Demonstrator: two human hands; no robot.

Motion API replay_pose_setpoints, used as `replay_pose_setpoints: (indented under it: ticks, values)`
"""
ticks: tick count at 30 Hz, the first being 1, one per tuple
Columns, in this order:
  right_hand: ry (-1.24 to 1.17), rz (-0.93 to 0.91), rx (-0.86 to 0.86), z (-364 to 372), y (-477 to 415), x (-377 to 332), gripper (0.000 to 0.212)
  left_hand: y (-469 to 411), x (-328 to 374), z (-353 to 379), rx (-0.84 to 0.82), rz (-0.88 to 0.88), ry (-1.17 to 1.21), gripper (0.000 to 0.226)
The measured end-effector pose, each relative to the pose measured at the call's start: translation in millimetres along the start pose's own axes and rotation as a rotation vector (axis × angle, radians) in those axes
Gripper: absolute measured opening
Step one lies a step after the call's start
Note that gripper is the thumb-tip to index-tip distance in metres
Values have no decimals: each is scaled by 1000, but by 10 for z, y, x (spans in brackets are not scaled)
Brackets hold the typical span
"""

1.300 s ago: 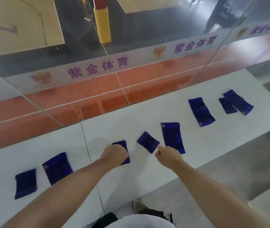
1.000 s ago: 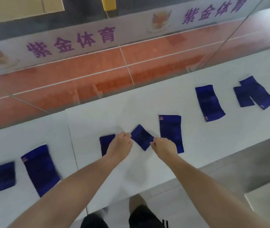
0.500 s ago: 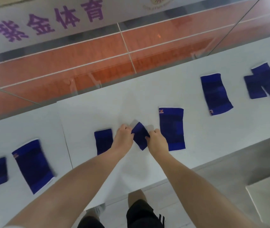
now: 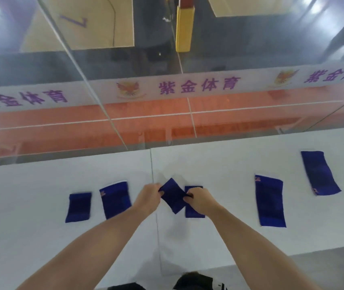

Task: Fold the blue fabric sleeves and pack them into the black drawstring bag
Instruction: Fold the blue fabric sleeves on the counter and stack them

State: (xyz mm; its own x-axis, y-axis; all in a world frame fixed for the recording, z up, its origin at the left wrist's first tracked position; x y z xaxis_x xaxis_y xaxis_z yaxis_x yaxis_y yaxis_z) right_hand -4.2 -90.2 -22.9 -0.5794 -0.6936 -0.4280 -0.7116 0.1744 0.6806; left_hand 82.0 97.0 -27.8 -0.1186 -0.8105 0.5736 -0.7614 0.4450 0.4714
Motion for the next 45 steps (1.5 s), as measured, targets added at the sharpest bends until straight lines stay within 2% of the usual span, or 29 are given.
replay_pose_setpoints:
  ticks: [10,13,17,27,31,35,41,43,45]
  values:
    - [-111,85,-131,1529,-86,-2265,31,608,-2213,-1505,214,-67,118,14]
    - [-162,120,-156,1921,-139,-2632,29,692,-2670,-1729,251,-95,98,15]
    - [-264,214,-160,2312,-250,-2824,25,654,-3104,-1768,187,-126,69,17]
    - [-290,293,-106,2656,-525,-2954,35,187,-3286,-1706,223,-49,50,16]
    - [-362,398,-106,2745,-583,-2935,29,129,-3363,-1627,218,-43,39,15]
    - [-338,356,-90,2806,-621,-2917,27,106,-3417,-1586,234,-31,58,16]
    - [-311,339,-67,2870,-644,-2867,36,28,-3472,-1514,251,-22,49,16]
    - [-298,318,-63,2848,-618,-2863,35,53,-3484,-1498,267,-41,7,19]
    - [-279,300,-32,2766,-542,-2858,31,113,-3448,-1531,298,15,-62,15]
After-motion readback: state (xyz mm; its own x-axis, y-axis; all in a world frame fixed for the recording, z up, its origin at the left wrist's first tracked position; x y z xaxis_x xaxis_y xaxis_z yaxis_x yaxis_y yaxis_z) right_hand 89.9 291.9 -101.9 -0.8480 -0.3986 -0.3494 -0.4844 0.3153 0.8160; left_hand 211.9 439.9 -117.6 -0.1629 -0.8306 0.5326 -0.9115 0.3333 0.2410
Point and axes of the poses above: each hand's wrist, its own y-axis away from the middle knuckle, its own z-axis out of the palm, x = y × z, the point moved 2 cm from there along -y, towards the middle knuckle, and after that the axes turned 1 degree about x, right-handed, at the moved point
